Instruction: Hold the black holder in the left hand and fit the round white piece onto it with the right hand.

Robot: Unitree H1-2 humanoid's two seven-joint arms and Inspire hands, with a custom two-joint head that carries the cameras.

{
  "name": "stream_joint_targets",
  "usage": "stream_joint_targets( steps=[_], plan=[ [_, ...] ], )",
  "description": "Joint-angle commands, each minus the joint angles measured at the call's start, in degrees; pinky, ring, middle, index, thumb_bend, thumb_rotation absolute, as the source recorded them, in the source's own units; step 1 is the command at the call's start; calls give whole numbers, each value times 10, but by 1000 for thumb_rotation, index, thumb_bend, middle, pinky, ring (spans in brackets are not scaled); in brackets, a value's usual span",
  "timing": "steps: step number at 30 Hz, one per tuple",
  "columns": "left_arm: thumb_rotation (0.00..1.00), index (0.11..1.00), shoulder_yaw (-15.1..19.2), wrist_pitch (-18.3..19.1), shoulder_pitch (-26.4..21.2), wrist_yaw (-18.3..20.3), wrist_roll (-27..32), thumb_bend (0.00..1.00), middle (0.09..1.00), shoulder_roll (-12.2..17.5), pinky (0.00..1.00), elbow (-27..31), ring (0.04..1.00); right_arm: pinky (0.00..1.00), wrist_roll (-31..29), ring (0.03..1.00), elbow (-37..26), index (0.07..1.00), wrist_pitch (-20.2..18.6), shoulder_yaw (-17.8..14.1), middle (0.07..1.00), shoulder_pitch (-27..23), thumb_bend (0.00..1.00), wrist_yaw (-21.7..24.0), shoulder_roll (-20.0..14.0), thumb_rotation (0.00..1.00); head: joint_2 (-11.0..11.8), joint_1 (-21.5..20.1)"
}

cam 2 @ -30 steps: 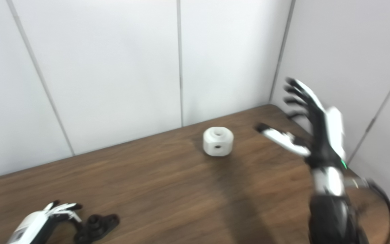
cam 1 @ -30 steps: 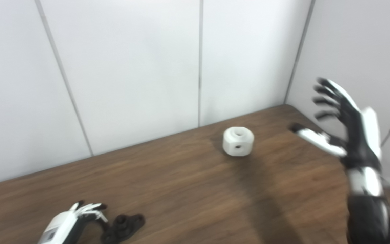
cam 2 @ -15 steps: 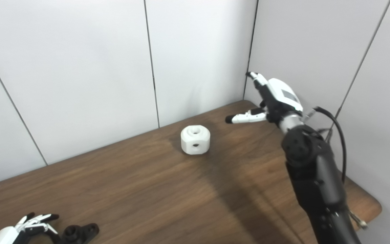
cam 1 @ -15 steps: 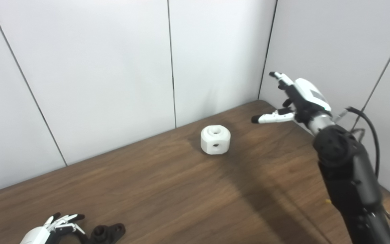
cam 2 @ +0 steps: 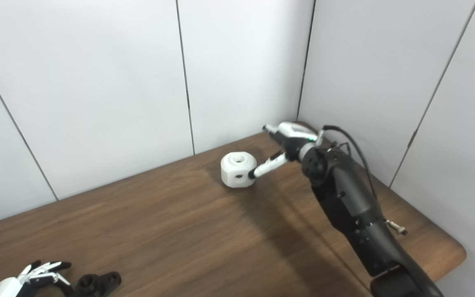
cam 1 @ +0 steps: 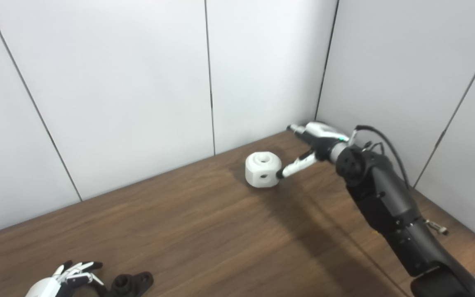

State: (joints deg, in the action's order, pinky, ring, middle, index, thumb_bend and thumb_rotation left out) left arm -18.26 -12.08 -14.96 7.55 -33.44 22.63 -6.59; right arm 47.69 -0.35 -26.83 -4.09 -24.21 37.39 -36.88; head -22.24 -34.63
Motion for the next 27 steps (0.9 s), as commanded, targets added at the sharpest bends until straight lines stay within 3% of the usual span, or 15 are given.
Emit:
stream_joint_targets(
  steps=[1, 9, 12, 27],
  plan=[
    [38, 481, -6, 10, 7, 15, -14, 513, 842, 5, 1000, 11, 890, 797, -5, 1000, -1, 1000, 0, 5, 1000, -34, 1000, -6, -25, 558, 1, 0],
    [39, 480, -9, 11, 10, 9, -18, 513, 840, 4, 1000, 11, 884, 897, 13, 1000, 28, 1000, -1, 54, 1000, -54, 1000, 17, -20, 558, 6, 5],
    [39, 480, -10, 11, 11, 8, -19, 513, 839, 3, 1000, 12, 883, 880, 25, 1000, 38, 1000, -1, 67, 1000, -62, 1000, 19, -18, 578, 7, 6],
    [39, 480, -14, 19, 18, 14, -24, 514, 841, 6, 1000, 22, 876, 918, 23, 1000, 64, 1000, 0, 88, 1000, -73, 1000, -23, -15, 596, 18, 11]
  ],
)
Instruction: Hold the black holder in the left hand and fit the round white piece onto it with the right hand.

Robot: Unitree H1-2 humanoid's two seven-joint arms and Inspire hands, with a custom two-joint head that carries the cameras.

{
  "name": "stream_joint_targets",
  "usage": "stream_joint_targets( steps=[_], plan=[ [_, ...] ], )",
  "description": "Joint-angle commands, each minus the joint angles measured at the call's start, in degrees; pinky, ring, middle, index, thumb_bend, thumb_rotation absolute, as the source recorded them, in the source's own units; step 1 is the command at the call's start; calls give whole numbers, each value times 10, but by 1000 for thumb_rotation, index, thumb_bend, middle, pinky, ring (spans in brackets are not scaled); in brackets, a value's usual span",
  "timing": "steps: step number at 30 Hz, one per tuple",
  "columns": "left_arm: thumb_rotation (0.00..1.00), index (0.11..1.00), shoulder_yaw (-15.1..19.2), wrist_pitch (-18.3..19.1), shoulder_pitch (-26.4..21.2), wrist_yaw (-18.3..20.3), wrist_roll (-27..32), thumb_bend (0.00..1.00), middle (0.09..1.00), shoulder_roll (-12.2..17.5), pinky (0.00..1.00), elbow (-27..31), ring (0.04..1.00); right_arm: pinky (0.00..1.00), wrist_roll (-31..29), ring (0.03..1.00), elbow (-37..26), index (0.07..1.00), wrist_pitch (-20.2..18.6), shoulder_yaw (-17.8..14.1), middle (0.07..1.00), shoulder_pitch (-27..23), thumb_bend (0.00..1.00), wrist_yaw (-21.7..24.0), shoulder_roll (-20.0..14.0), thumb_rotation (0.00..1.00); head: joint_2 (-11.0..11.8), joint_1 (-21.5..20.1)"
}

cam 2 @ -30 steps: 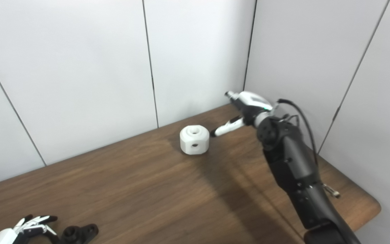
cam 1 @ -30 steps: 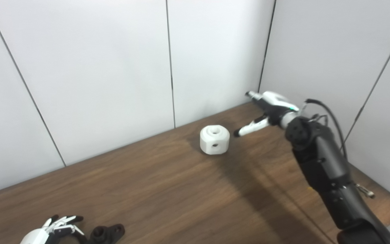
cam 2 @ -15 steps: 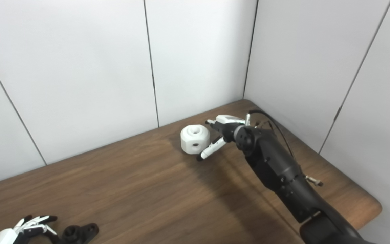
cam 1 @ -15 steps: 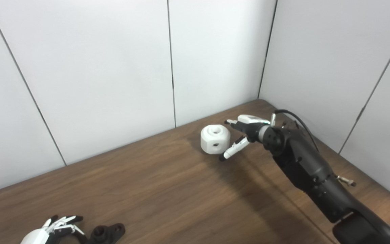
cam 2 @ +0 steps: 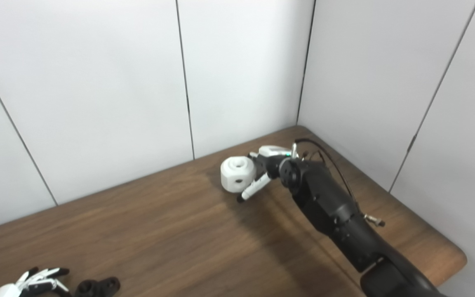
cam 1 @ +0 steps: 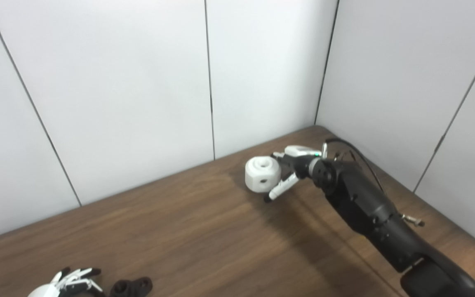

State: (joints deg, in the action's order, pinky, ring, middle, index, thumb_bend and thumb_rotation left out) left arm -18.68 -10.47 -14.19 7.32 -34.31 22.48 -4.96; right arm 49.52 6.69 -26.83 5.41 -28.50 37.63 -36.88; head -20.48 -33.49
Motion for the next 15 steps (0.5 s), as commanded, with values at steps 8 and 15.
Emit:
stream_joint_targets(
  steps=[8, 15],
  plan=[
    [40, 480, -13, 7, 10, 21, -16, 513, 845, 8, 1000, 7, 877, 928, -5, 1000, 16, 1000, 4, 3, 1000, -49, 1000, -58, -28, 608, 3, 1],
    [40, 480, -16, 11, 8, 25, -16, 513, 850, 7, 1000, 4, 879, 881, -5, 1000, 26, 1000, 0, 1, 1000, -67, 1000, -67, -32, 576, 7, 5]
  ],
)
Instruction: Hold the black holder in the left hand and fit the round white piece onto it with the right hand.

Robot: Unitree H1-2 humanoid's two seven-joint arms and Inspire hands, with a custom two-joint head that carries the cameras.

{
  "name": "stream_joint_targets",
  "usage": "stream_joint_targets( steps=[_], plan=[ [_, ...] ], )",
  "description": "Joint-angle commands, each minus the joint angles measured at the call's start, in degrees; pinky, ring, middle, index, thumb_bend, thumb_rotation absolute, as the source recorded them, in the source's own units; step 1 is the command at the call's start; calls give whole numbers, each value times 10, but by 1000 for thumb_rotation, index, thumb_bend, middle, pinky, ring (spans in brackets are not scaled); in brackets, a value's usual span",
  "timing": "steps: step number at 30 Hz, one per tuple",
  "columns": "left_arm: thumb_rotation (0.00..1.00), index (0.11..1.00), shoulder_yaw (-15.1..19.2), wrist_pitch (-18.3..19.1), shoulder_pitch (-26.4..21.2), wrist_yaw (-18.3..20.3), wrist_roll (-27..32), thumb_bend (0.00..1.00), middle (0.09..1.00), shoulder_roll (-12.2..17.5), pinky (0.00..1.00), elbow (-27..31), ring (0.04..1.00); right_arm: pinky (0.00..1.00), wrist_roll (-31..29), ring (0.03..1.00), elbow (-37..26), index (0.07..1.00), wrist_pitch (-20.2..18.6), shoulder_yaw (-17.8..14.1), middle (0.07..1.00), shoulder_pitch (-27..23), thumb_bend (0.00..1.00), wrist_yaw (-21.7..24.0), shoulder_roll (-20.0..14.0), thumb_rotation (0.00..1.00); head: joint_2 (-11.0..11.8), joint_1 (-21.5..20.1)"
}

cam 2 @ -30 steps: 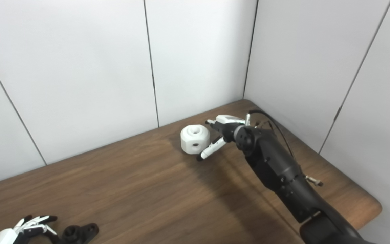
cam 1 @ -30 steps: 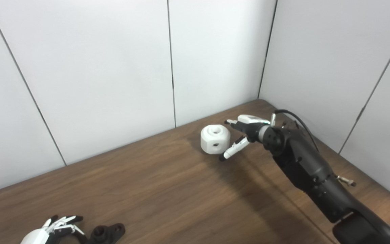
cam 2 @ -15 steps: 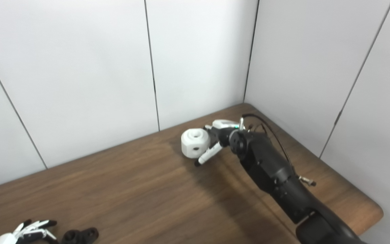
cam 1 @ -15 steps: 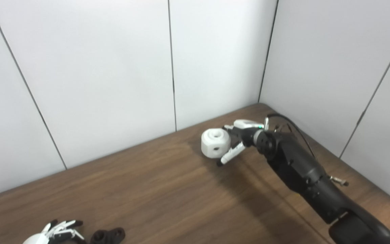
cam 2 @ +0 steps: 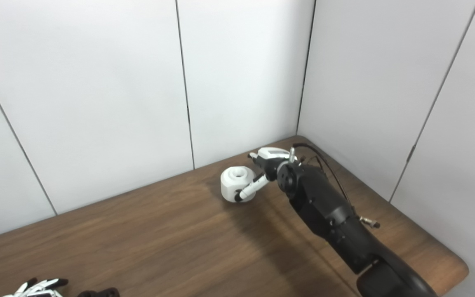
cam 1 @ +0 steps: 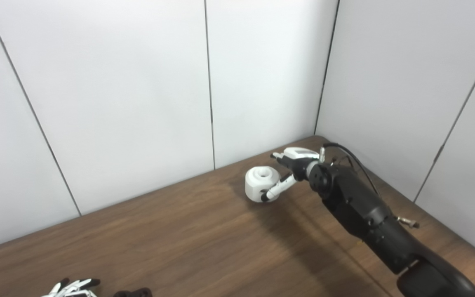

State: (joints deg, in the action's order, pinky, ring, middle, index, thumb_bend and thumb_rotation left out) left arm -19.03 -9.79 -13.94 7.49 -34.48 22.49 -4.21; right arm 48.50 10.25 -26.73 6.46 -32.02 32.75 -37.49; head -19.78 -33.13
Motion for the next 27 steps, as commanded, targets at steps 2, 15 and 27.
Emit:
stream_joint_targets(
  steps=[2, 15, 27],
  plan=[
    [40, 480, -13, 5, 6, 23, -15, 513, 850, 7, 1000, -2, 877, 880, 11, 1000, -9, 1000, -1, -7, 1000, -34, 1000, -18, -27, 584, 0, 2],
    [40, 479, -11, 6, 10, 22, -11, 513, 847, 6, 1000, 4, 873, 882, -29, 1000, 2, 1000, 1, 0, 1000, -41, 1000, -22, -23, 560, -10, 11],
    [39, 480, -6, 16, 17, 20, -6, 513, 848, 7, 1000, 19, 870, 998, -46, 1000, -12, 503, 20, 14, 1000, -24, 574, -61, -18, 170, -18, 15]
  ],
)
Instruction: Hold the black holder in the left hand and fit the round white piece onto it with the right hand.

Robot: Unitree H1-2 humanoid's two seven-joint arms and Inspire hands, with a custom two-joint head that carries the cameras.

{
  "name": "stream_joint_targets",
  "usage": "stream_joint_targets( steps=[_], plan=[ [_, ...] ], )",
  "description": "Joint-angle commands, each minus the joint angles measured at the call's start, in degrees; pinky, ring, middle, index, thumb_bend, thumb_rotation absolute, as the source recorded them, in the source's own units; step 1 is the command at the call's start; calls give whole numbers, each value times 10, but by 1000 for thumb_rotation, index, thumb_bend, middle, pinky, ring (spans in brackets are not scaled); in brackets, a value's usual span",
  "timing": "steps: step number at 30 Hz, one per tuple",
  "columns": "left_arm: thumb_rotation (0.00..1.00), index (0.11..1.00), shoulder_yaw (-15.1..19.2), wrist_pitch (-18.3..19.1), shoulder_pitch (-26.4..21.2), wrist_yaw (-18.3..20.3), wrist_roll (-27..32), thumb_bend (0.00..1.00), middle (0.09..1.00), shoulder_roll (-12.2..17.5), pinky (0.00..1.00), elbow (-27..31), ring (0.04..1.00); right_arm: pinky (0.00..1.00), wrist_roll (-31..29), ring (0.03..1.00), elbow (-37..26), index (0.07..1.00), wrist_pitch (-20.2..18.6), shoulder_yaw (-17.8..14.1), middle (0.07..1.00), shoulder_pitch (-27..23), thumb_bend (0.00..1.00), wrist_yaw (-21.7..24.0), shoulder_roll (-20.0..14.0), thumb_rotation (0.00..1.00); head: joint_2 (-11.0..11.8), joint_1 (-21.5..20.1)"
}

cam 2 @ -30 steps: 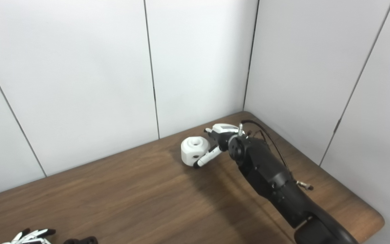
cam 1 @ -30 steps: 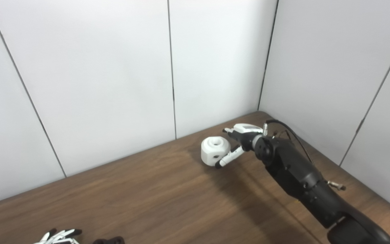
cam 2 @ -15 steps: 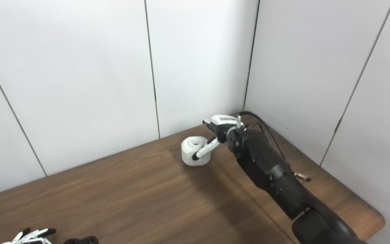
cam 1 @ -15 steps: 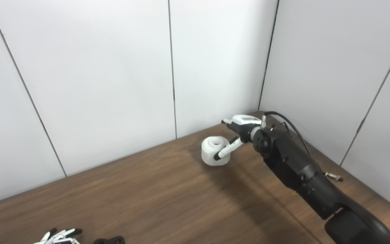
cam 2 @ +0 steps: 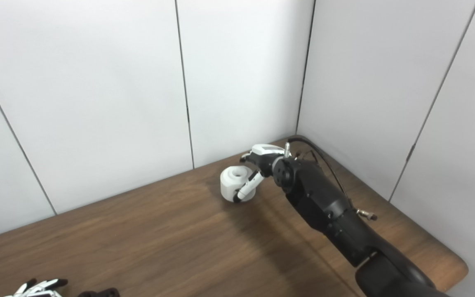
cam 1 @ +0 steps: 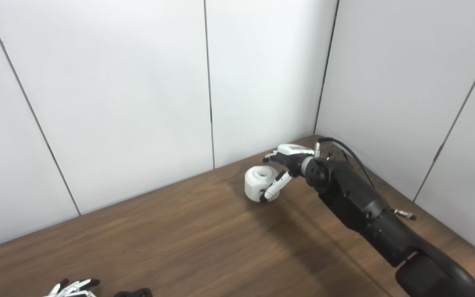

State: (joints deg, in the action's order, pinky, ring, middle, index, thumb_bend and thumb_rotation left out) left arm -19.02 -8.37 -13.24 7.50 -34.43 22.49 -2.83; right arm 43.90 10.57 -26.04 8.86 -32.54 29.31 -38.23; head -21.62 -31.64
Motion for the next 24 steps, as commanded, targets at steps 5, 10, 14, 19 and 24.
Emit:
stream_joint_targets(
  steps=[5, 10, 14, 19, 24],
  plan=[
    [39, 481, -3, -1, 10, 17, -3, 513, 848, 7, 1000, 6, 871, 994, 3, 1000, -28, 480, 16, -2, 1000, -13, 519, -47, -16, 137, -3, 0],
    [39, 481, -1, -1, 11, 18, 1, 513, 851, 7, 1000, 8, 876, 965, 1, 1000, -43, 480, 13, -6, 995, -6, 518, -51, -18, 137, -5, 0],
    [39, 481, 0, -2, 10, 19, 5, 513, 851, 7, 1000, 6, 876, 966, -1, 1000, -49, 479, 11, -10, 1000, -4, 518, -50, -20, 137, -4, 0],
    [39, 480, 1, -3, 9, 20, 9, 513, 852, 7, 1000, 4, 876, 964, 1, 1000, -53, 480, 8, -11, 1000, -2, 518, -51, -21, 138, -6, -1],
    [39, 481, 3, -4, 9, 17, 10, 513, 850, 5, 1000, 3, 873, 990, -2, 1000, -58, 480, 7, -16, 1000, 0, 518, -53, -22, 139, -12, 1]
  ],
)
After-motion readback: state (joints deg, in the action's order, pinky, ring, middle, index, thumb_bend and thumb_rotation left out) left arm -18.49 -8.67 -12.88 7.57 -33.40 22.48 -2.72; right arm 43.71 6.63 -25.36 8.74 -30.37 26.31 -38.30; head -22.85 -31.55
